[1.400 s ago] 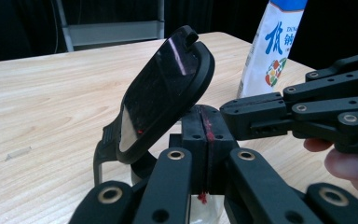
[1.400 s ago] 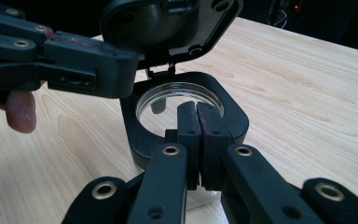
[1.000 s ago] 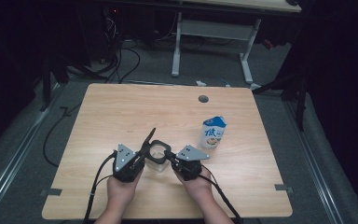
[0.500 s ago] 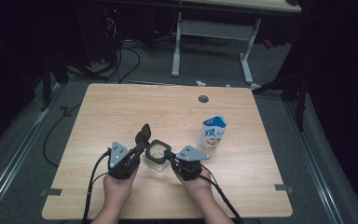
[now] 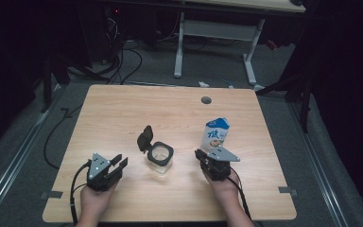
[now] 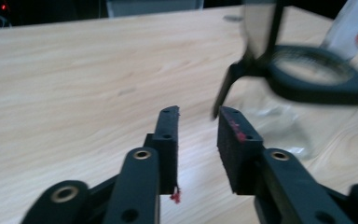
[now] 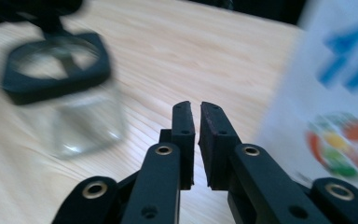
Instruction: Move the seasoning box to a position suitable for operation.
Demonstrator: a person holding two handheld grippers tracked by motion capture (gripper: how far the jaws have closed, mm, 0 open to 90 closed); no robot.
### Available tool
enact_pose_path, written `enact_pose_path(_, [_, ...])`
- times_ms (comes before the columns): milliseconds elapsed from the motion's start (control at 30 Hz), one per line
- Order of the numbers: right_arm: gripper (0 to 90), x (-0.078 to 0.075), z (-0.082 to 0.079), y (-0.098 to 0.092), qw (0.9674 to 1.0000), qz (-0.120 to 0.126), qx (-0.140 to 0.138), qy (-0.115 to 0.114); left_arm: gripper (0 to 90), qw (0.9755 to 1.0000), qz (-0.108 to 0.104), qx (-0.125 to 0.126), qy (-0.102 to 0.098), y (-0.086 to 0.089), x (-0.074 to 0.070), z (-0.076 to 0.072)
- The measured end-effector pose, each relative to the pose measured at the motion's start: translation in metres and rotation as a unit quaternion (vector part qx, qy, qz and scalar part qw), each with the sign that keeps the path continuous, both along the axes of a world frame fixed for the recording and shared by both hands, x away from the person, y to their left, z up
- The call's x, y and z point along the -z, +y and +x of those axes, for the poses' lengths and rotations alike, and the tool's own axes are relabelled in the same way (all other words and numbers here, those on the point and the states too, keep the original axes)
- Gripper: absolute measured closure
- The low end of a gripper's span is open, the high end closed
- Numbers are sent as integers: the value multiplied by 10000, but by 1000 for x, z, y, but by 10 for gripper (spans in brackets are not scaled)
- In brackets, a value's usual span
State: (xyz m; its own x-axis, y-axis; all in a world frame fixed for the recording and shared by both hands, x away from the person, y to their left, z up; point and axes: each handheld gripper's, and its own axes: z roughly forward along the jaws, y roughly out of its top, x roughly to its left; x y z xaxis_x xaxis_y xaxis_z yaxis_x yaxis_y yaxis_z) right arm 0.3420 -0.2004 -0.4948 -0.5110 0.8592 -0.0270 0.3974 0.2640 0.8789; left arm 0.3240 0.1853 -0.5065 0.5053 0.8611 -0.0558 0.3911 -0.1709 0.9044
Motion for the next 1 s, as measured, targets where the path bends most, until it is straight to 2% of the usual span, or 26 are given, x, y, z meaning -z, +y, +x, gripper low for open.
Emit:
enact_pose_path(33, [891,2,2,-3,9999,-76,71,17,657,10000,-19,-9,19,4,3,-1])
enact_pose_path(100, [900,6,7,-4,9997,-105,168,106,656,9998,-206,-29,27,9,6,-4])
enact_pose_path(200, [900,12,18,2,9991,-179,315,213,650,9991,-423,26,59,13,7,-9])
enact_pose_path(300, [899,15,33,11,9980,-255,528,256,644,9991,-403,100,15,16,7,-11])
enact_pose_path(400, [895,18,46,18,9966,-358,661,331,646,9991,-378,168,85,17,9,-11])
enact_pose_path(567, [892,21,57,27,9945,-527,826,379,652,9989,-442,136,17,21,7,-11])
enact_pose_path(667, [895,22,58,24,9935,-567,891,419,656,9987,-491,101,26,22,8,-11])
enact_pose_path(767, [894,21,56,21,9935,-564,905,409,657,9989,-452,117,24,20,7,-12])
enact_pose_path(1000, [890,22,40,6,9941,-453,902,396,661,9992,-371,156,-8,14,7,-14])
